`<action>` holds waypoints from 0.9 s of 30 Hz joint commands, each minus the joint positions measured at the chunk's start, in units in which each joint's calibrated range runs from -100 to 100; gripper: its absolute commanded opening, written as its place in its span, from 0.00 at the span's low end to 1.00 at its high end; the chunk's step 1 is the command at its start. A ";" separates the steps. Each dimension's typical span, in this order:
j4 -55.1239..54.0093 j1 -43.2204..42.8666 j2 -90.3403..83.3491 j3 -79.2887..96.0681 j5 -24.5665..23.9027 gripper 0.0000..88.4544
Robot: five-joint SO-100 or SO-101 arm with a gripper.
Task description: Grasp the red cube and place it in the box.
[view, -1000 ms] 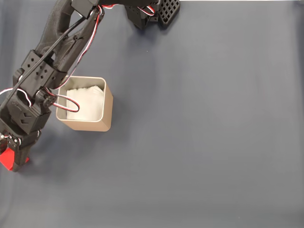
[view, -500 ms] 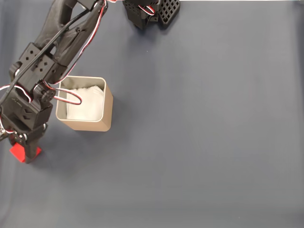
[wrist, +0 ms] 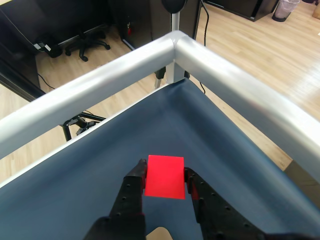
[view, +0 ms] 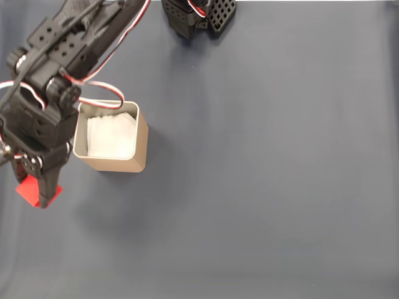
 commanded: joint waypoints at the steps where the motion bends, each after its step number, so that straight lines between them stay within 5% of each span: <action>1: 1.37 -0.42 -7.68 -0.01 -0.15 0.03; 27: -3.55 0.78 -38.75 36.54 1.27 0.00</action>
